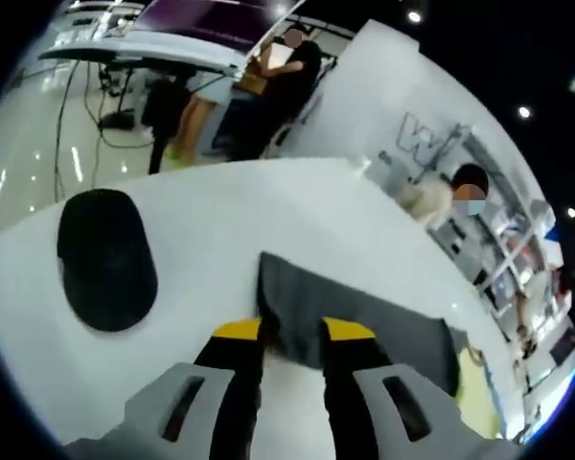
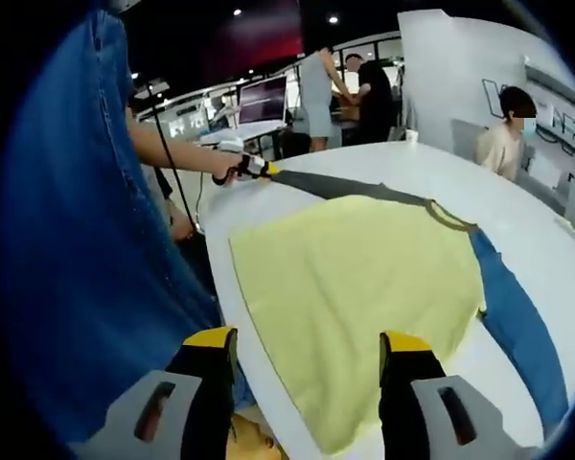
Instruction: Fold the garment on the visible template until the final outline fits inside the template.
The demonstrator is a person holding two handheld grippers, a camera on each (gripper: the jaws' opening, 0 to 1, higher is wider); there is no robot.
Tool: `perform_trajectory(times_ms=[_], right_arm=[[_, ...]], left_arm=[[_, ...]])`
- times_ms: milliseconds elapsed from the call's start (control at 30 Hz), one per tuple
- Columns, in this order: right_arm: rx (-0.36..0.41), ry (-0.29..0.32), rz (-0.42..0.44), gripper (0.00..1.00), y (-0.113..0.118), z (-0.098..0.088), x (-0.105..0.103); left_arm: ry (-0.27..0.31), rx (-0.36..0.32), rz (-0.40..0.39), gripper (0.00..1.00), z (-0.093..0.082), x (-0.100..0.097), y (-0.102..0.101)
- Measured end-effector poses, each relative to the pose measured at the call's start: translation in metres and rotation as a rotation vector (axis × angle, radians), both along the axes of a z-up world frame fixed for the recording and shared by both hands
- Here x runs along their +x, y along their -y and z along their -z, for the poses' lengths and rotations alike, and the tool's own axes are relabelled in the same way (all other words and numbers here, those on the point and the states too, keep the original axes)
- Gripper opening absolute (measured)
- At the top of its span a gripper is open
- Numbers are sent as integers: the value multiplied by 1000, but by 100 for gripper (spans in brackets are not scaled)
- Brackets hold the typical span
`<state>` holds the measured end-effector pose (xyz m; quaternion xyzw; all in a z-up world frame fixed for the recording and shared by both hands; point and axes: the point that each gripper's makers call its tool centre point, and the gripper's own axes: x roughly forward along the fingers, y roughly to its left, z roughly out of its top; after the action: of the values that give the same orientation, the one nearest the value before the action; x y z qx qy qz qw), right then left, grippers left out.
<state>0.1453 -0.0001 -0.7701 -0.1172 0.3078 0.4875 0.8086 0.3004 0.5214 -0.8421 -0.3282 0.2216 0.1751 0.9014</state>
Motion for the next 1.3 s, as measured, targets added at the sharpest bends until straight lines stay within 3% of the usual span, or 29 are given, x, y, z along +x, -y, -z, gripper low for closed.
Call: perform_trajectory(times_ms=[167,300,367,433,600,767,800,967,1167,1200,1300], right_arm=[[9,-6,22,59,0,0,-4],[22,-13,39,58,-2,0,-5],[27,-15,45,58,-3,0,-5],[35,-17,50,59,-4,2,-6],[55,-22,57,59,-6,3,-6],[79,-26,76,60,-4,3,-4],[83,-27,81,60,-3,4,-4],[95,-33,99,62,2,7,-6],[108,-34,120,62,8,9,-8],[121,-33,142,61,13,8,-7],[128,-30,162,61,17,10,-7]], left_arm=[[-35,17,-19,2,5,-7,-5],[-17,26,-25,0,3,-6,-9],[21,45,-22,0,-5,-3,-9],[110,57,-21,0,-20,6,-11],[119,110,56,0,-37,16,-2],[208,97,111,0,-76,33,8],[231,111,136,0,-88,39,15],[262,152,236,0,-121,55,44],[285,194,331,0,-143,68,67],[294,241,402,0,-160,74,93],[325,264,471,0,-182,84,116]])
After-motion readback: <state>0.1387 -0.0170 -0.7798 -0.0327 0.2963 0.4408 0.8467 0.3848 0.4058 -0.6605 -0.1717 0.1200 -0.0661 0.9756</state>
